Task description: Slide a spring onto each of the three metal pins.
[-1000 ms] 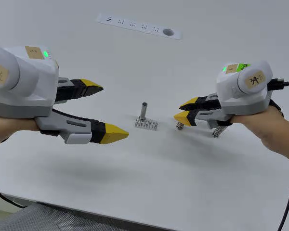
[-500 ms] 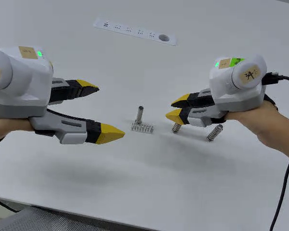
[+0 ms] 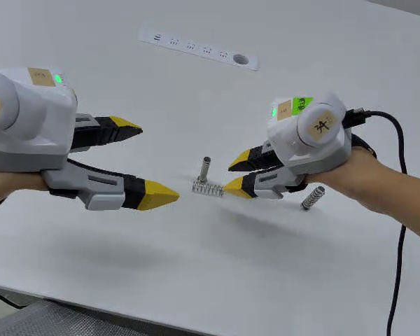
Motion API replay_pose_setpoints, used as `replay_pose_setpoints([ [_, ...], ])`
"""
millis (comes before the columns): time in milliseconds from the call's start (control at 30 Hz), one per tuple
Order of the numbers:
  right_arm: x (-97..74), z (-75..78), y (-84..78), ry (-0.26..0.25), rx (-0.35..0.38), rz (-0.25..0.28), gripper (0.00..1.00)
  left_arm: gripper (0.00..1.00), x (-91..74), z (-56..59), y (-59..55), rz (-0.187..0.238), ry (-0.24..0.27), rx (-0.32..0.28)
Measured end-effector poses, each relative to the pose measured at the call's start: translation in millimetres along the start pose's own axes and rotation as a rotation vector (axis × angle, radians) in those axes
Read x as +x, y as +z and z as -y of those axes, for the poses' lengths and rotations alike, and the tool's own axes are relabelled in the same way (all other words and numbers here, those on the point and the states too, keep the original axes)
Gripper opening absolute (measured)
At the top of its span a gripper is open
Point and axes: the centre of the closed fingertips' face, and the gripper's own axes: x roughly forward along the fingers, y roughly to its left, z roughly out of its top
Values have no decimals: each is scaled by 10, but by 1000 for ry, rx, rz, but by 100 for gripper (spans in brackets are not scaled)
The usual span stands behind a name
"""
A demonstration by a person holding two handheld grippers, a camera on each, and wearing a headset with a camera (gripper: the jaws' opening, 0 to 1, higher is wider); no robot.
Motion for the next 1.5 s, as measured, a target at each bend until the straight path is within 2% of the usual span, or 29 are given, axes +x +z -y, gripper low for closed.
replay_pose_setpoints([
  [133,83,2,-63,5,-57,-49,20,74,-10,-11,-57,-4,7,-16],
  [433,283,11,-165,40,-70,-91,19,74,-31,-43,-94,-6,19,-35],
  [633,353,25,-246,60,-73,-127,17,73,-58,-96,-94,6,35,-50],
  [733,361,31,-290,60,-80,-143,17,73,-62,-102,-132,-5,38,-51],
  [933,373,21,-252,72,-66,-124,16,73,-59,-100,-166,-7,37,-60],
  [1067,402,4,-291,81,-109,-156,14,73,-58,-103,-165,-8,34,-59],
  [1267,394,1,-279,89,-118,-153,12,72,-63,-117,-166,-12,39,-55],
  [1500,389,-6,-251,83,-138,-152,11,72,-52,-74,-169,-18,29,-51],
])
